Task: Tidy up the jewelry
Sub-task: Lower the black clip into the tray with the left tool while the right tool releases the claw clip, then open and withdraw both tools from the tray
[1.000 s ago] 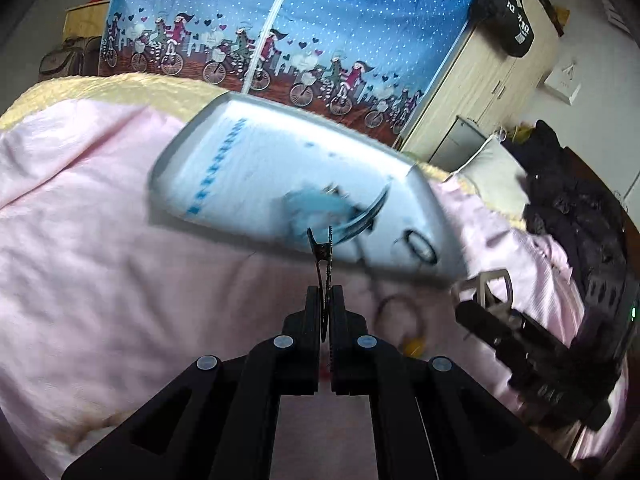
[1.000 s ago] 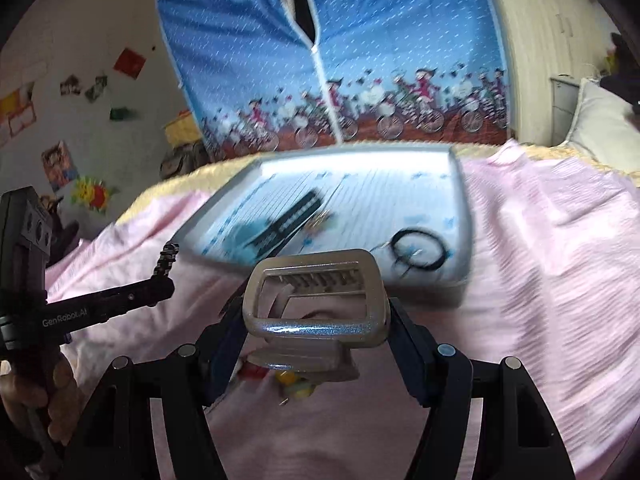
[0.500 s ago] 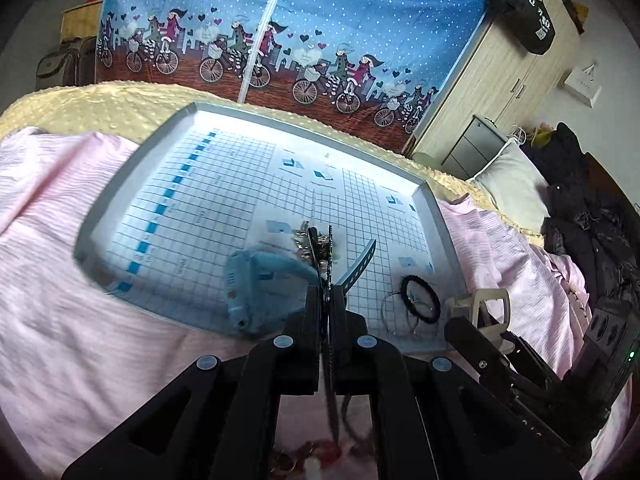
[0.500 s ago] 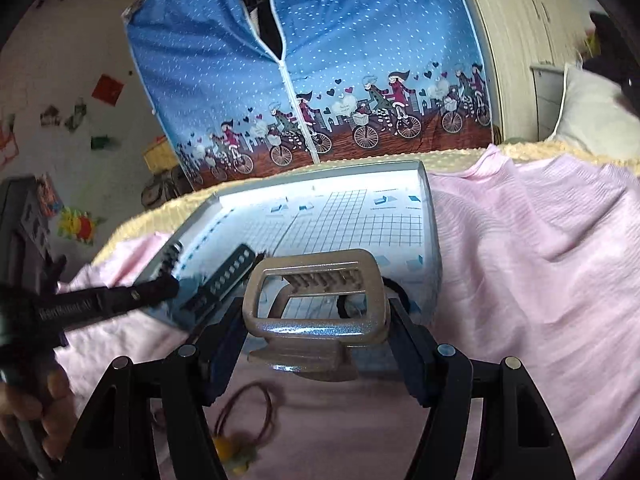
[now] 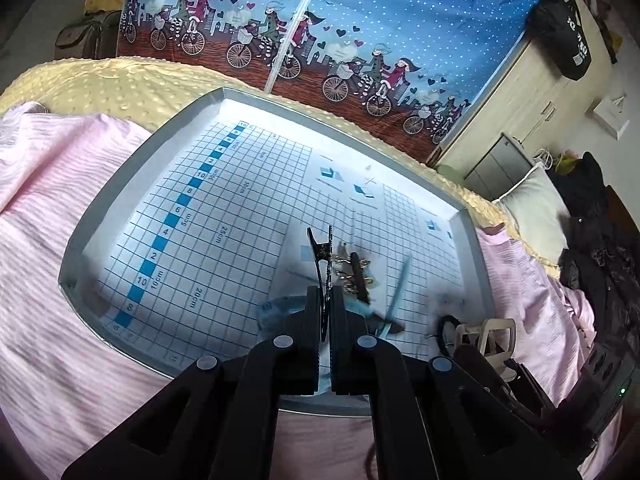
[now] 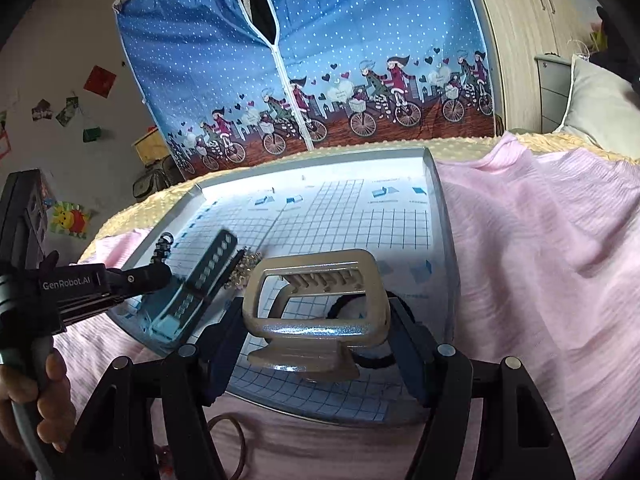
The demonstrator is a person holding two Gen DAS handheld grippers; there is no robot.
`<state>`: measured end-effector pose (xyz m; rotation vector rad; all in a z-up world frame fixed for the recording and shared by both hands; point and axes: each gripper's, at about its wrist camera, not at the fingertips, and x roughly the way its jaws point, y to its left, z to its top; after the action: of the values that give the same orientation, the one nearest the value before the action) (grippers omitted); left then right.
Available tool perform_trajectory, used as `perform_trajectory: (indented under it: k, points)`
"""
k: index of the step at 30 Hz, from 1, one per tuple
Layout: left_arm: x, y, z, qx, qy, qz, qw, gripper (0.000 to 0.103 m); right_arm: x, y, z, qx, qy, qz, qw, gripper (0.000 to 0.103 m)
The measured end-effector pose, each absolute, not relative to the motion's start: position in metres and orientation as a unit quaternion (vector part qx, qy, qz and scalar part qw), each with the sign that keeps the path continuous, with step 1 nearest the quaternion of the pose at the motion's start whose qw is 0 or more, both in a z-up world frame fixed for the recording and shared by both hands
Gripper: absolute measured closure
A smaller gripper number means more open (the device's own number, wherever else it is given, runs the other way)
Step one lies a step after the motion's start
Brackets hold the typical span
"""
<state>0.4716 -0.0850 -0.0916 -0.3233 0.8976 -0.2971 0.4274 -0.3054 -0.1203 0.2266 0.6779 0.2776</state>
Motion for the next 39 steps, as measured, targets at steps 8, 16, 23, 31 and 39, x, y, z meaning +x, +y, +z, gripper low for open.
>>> perform_trajectory:
  k: [8,16,23,31,39]
  points:
    - [0.470,-0.085,-0.093,-0.169,0.448,-0.156,0.864,0.086,0.430,-0.301,-0.120,0.096,0.337,0.129,0.927,0.035]
    - [0.443,-0.076,-0.063,-0.154,0.415,-0.120,0.889,0.043,0.422,-0.299,-0.110,0.082,0.325,0.132,0.933,0.020]
    - [0.390,-0.056,-0.031,-0.113,0.350,-0.103,0.924,0.035,0.399,-0.294,-0.088,0.067,0.301,0.127,0.943,0.000]
    - [0.324,-0.055,-0.007,-0.035,0.297,-0.073,0.951,0.035,0.342,-0.292,-0.045,0.058,0.252,0.138,0.956,0.000]
    - [0.256,-0.039,0.002,-0.049,0.272,-0.064,0.959,0.035,0.273,-0.287,-0.007,0.044,0.196,0.140,0.970,0.000]
